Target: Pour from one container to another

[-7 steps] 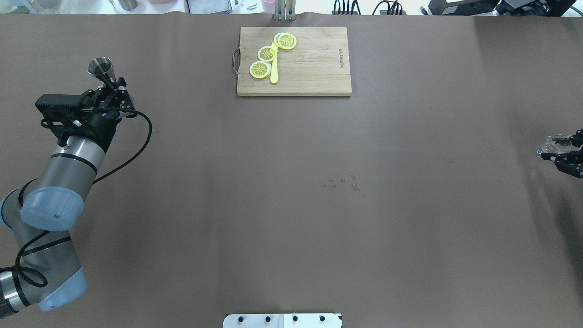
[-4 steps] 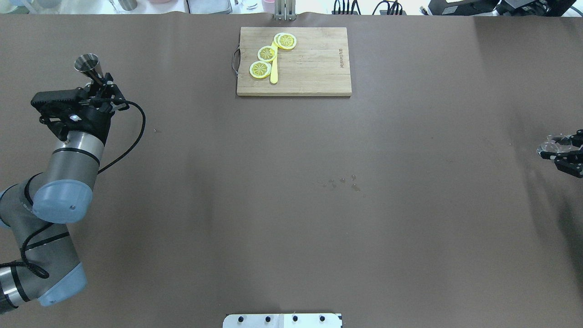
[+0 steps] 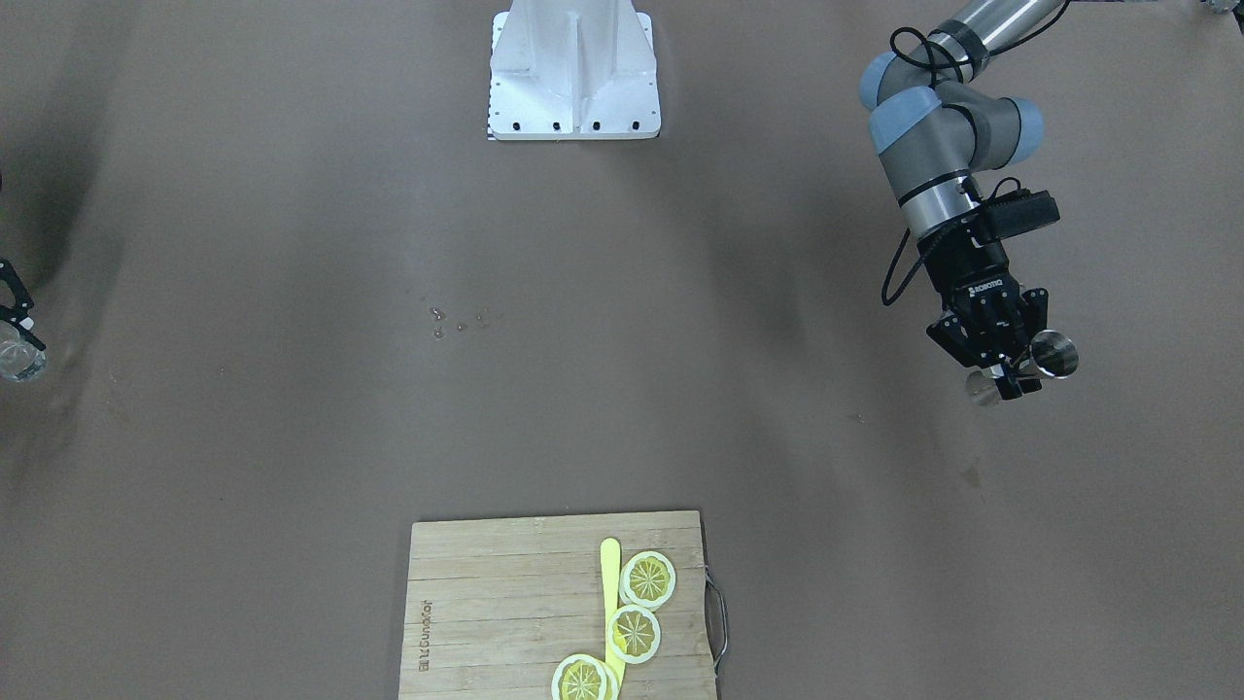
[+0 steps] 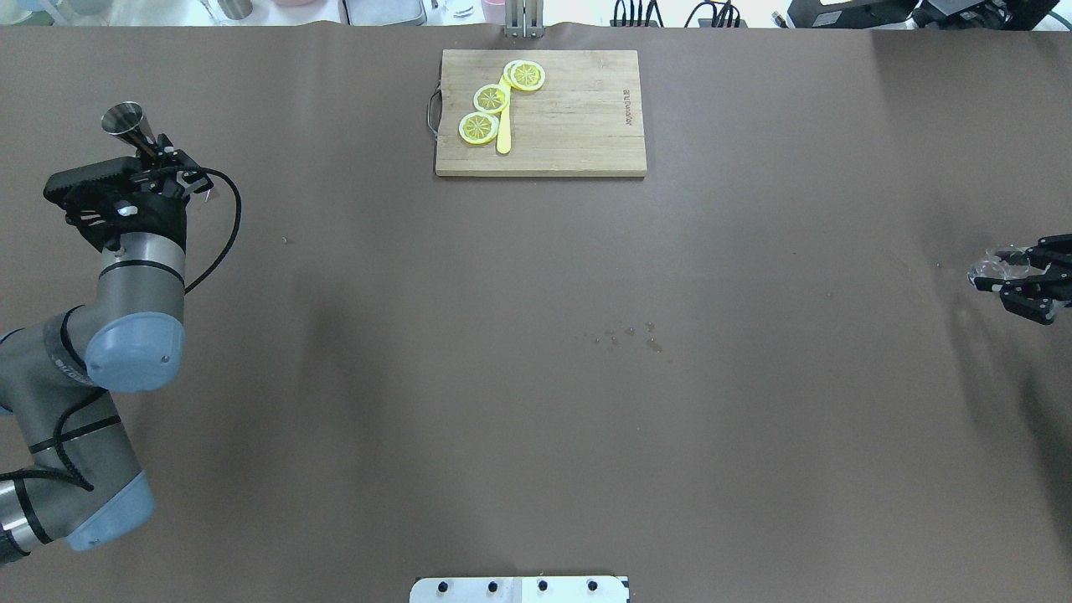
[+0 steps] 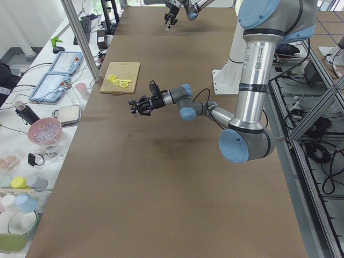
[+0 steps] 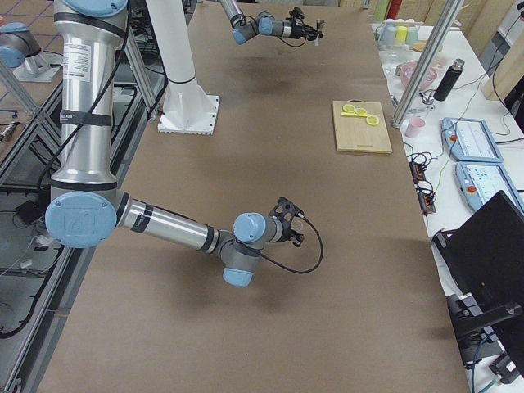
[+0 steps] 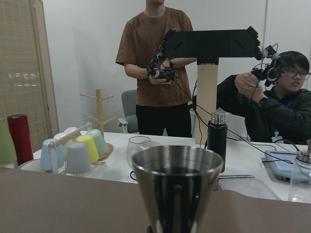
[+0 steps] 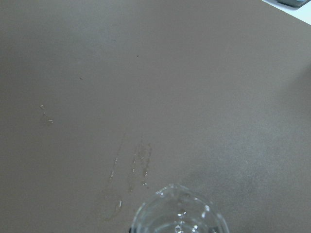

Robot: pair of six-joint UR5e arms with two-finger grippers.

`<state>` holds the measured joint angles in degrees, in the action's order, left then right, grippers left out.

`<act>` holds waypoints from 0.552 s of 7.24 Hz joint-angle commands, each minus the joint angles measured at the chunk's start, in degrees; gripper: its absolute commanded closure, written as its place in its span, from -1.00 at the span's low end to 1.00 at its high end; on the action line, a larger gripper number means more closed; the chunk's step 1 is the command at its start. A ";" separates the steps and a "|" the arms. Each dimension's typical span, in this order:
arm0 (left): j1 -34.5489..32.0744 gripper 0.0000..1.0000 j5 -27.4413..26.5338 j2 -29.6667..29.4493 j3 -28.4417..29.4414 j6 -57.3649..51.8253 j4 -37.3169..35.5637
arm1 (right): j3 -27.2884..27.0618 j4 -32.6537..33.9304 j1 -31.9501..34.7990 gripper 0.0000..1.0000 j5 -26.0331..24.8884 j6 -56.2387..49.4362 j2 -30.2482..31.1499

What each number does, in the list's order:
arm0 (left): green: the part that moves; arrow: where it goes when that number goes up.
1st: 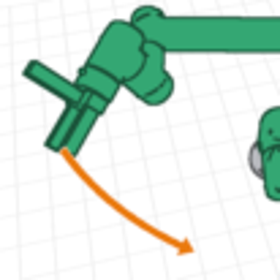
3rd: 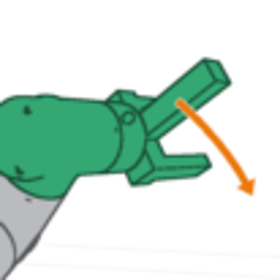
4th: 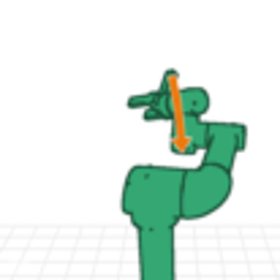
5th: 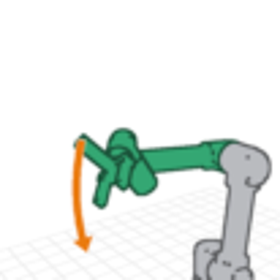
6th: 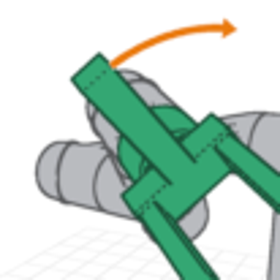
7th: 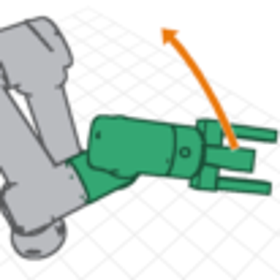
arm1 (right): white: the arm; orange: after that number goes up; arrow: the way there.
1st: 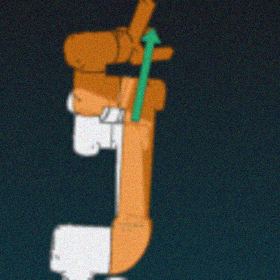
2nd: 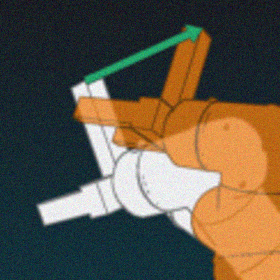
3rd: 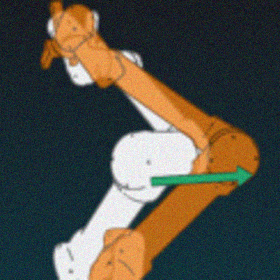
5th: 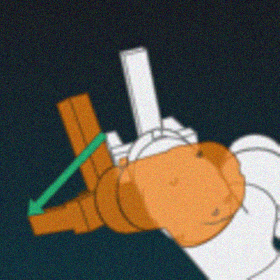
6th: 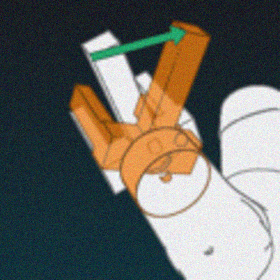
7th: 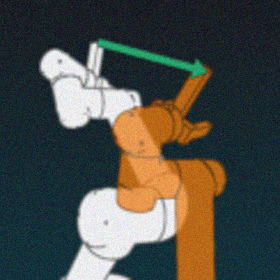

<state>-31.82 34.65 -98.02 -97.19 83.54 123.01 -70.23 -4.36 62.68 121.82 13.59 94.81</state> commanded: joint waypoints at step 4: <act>-0.61 1.00 -1.69 -1.64 9.27 12.24 -5.24 | 2.73 -1.70 -2.47 1.00 0.00 0.12 -2.62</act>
<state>-32.15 33.28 -98.97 -90.74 93.71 117.79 -68.07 -5.47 60.64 121.77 13.64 92.51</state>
